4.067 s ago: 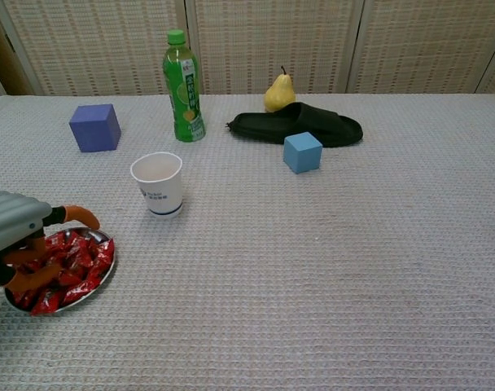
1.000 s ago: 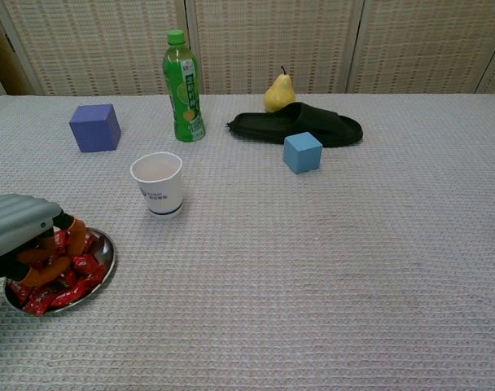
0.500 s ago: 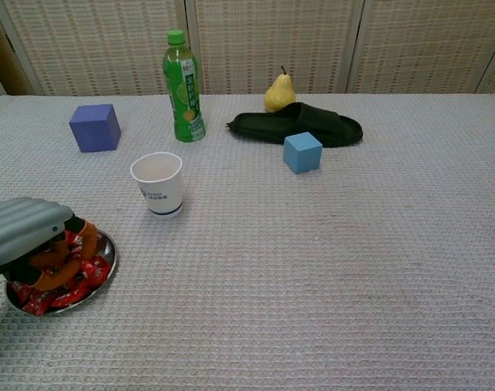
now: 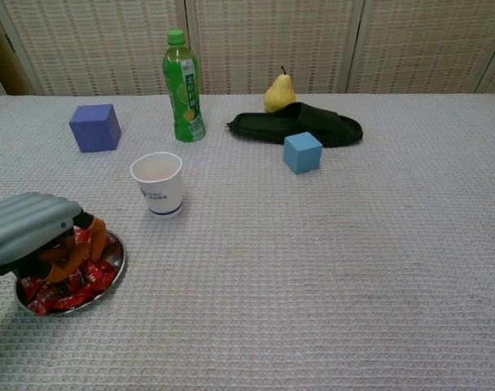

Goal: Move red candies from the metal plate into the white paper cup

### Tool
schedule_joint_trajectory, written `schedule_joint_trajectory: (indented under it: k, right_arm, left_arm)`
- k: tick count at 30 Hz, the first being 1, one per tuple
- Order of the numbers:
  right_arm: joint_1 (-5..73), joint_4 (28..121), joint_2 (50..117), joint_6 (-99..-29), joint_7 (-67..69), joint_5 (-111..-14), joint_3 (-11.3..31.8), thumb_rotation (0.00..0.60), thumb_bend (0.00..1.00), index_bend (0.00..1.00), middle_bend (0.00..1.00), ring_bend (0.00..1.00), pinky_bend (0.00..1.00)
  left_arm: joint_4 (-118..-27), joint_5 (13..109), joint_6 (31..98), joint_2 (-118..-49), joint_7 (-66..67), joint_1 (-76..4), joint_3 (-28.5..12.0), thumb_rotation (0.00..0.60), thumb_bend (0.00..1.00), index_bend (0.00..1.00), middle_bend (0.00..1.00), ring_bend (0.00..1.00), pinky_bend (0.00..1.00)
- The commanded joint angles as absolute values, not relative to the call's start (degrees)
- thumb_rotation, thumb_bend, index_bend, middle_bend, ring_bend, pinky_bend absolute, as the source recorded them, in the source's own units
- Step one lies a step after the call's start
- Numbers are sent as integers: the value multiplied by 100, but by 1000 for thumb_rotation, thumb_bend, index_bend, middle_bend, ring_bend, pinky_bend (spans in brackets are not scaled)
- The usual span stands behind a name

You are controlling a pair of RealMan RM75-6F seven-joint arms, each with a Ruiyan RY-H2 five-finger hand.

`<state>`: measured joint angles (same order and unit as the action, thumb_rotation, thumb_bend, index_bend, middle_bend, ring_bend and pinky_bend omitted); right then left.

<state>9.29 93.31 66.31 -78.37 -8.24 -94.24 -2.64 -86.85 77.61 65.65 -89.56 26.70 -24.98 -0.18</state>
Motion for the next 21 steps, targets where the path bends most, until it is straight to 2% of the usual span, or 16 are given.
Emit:
schedule_joint_trajectory:
  k: [1,11,12,16,21]
  right_arm:
    - [931,9333,6630,-7831,-828,-9419,-262,600,96,0,0,0,0]
    - [937,9342,6649,-7801,-871,-9407,-266,600,95,0,0,0,0]
    - [939,9342,6649,-7797,-872,-9406,-266,600,96,0,0,0,0]
    - [941,9341,6644,-7796,-865,-9400,-262,600,95,0,0,0,0]
    - [936,9343,6636,-7802,-854,-9406,-268,600,96,0,0,0,0]
  left_arm:
    - [-8659,7743,6570,-8942,2662,-2489,-33,600,812,787,1000,1000,1000]
    - [-8604,7776,6601,-8943,2563,-2458,-25,600,799,785,1000,1000,1000]
    - [-8614,7801,6616,-8939,2518,-2449,-19,600,777,764,1000,1000,1000]
    - [-8707,7918,6654,-8867,2337,-2419,32,600,576,545,1000,1000,1000]
    - [-8861,8068,6705,-8684,2220,-2351,159,600,483,368,1000,1000,1000]
